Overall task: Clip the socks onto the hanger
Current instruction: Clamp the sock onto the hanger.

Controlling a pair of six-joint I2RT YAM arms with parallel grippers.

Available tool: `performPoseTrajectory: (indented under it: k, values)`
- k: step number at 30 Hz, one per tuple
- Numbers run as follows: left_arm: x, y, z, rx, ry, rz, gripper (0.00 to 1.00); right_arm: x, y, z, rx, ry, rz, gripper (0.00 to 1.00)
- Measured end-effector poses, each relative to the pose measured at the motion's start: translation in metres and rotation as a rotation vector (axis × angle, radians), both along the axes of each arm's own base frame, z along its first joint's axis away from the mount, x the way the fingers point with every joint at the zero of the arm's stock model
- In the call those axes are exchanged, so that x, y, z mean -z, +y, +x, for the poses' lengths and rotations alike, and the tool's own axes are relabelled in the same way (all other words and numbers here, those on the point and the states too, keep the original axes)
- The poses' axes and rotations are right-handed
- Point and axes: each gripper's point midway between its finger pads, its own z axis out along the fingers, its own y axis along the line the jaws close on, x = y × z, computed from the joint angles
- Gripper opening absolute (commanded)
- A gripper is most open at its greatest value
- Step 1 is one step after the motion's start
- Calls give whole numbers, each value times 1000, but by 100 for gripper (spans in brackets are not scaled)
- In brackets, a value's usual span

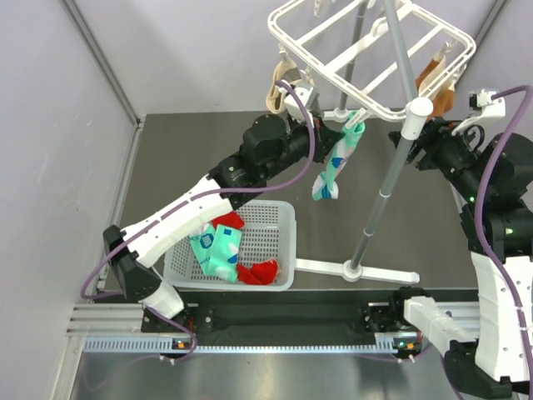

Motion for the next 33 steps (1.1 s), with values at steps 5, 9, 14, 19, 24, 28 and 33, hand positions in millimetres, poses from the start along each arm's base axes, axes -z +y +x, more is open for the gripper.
performPoseTrajectory:
  k: [5, 9, 14, 19, 24, 28, 33]
  values:
    - [-19, 17, -7, -20, -36, -6, 0, 1, 11, 5, -65, 4, 3, 76]
    - [-26, 23, -8, -34, -55, -7, 0, 2, 15, 7, -88, 4, -3, 76]
    - [-25, 27, -5, -47, -60, 3, 0, -1, 27, 11, -165, -13, -7, 74]
    - [-24, 27, -4, -50, -61, 7, 0, -4, 35, 20, -217, -35, -16, 71]
    - [-25, 30, -3, -56, -67, 12, 0, 0, 35, 27, -214, -36, -38, 69]
    - [-28, 33, -3, -60, -73, 12, 0, 0, 30, 29, -192, -49, -66, 68]
    - [-29, 34, -4, -60, -76, 10, 0, -1, 24, 30, -160, -64, -100, 68]
